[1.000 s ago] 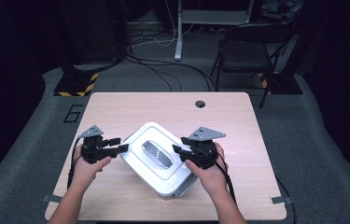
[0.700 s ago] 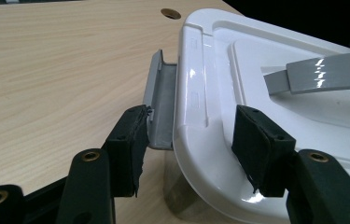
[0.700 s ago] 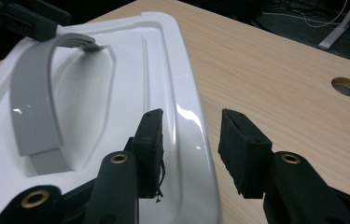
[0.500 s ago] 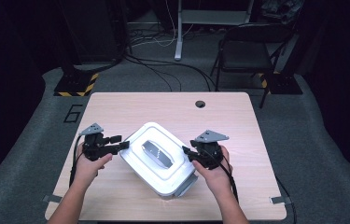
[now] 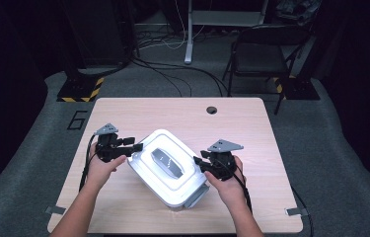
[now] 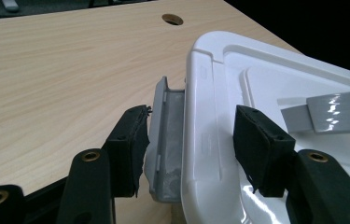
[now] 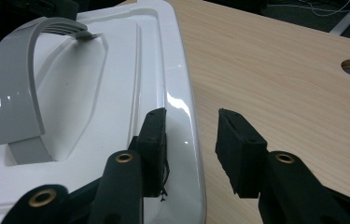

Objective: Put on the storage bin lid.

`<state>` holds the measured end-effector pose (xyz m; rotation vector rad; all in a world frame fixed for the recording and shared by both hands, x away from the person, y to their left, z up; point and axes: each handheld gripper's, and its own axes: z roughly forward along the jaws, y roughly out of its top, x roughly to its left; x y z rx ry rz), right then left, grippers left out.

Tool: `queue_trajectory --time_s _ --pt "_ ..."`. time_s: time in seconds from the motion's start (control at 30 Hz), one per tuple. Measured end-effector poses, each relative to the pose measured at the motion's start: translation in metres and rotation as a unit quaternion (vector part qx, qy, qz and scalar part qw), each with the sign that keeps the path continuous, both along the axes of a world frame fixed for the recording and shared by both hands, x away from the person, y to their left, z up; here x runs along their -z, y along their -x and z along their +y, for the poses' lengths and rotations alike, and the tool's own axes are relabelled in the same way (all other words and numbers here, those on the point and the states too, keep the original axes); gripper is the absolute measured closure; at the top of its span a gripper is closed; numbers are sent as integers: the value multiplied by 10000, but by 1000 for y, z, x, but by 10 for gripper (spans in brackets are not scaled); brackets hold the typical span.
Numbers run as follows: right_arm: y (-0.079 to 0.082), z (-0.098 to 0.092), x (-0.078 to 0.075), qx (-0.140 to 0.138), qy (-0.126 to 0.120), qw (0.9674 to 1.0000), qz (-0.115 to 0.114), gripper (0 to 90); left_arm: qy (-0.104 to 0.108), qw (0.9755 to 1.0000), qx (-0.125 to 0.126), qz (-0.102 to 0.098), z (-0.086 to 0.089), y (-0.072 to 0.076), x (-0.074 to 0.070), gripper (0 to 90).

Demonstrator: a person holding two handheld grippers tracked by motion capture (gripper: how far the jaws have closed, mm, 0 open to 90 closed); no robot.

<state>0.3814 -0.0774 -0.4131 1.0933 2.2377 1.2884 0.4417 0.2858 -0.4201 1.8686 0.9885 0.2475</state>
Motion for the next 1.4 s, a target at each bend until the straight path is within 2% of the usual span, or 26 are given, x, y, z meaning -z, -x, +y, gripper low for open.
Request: queue_trajectory --time_s 0.17,0.2,0.33,0.4,0.47,0.57,0.83,0.97,1.03,1.17,1.3,1.4 --pt "0 -2 2 -13 -129 9999 97 632 -205 9997 101 37 -10 -10 -3 459" --pt "0 -3 2 -22 -148 9998 101 632 -178 9998 125 29 -11 -11 -3 466" --pt "0 -5 3 -33 -211 9997 121 630 43 9997 142 209 -10 -15 0 477" --pt "1 -5 4 -22 -236 9997 105 629 33 9996 176 208 -9 -15 0 489" --pt "2 -5 4 -20 -217 9997 51 629 -48 9998 183 105 -10 -13 0 499" --pt "4 -5 5 5 -183 9998 -1 629 -36 9999 123 23 -11 -11 0 509" --pt "5 -6 5 17 -231 9997 9 628 -79 9999 78 77 -10 -9 -1 509" --pt "5 -6 5 29 -206 9998 1 620 -15 9998 44 171 -9 -8 -1 509" --pt "6 -6 5 42 -198 9998 -3 612 27 9998 10 218 -8 -7 -1 506" --pt "5 -9 5 47 -284 9995 93 590 -41 9999 -9 115 -8 -5 -1 506" --pt "5 -10 3 129 -175 9997 143 520 -34 9999 -39 164 -6 -3 -2 505" --pt "6 -12 1 205 -136 9996 149 484 78 9997 11 235 -4 -3 -2 488"
